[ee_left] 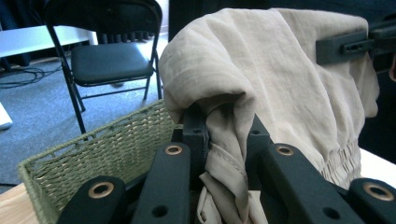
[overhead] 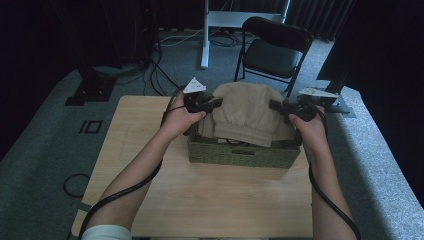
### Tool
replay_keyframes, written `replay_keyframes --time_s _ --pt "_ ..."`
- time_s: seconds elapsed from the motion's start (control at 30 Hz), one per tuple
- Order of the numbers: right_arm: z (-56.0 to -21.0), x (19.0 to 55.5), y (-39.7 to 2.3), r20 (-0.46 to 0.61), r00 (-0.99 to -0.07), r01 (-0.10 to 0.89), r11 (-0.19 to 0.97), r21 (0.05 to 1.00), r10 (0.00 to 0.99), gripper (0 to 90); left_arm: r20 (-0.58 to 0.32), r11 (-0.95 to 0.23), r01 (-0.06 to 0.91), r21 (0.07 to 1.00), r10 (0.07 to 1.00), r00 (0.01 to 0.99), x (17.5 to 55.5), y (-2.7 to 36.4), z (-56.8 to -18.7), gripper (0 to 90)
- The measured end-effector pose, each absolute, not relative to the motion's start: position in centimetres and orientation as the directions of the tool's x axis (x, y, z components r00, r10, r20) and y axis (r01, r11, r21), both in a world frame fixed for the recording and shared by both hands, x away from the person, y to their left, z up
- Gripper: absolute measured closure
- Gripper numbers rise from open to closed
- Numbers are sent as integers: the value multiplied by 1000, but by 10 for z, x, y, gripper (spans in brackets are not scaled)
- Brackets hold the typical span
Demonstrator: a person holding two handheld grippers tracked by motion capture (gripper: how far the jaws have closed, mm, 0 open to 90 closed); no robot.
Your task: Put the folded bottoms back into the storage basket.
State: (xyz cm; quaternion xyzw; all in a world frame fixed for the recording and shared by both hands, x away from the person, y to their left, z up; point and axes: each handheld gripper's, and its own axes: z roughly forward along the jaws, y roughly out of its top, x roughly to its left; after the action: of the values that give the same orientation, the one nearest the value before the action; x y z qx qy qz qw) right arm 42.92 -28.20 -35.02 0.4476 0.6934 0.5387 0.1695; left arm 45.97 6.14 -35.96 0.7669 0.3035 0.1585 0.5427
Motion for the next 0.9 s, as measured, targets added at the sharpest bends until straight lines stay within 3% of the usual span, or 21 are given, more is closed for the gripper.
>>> replay_keyframes --time_s 0.43,0.9 --pt "-414 475 -289 287 -460 552 17 834 840 805 -151 -234 399 887 669 727 492 45 -418 788" --pt "-454 497 -285 257 -409 628 66 776 875 804 -173 -253 470 845 703 690 511 37 -463 785"
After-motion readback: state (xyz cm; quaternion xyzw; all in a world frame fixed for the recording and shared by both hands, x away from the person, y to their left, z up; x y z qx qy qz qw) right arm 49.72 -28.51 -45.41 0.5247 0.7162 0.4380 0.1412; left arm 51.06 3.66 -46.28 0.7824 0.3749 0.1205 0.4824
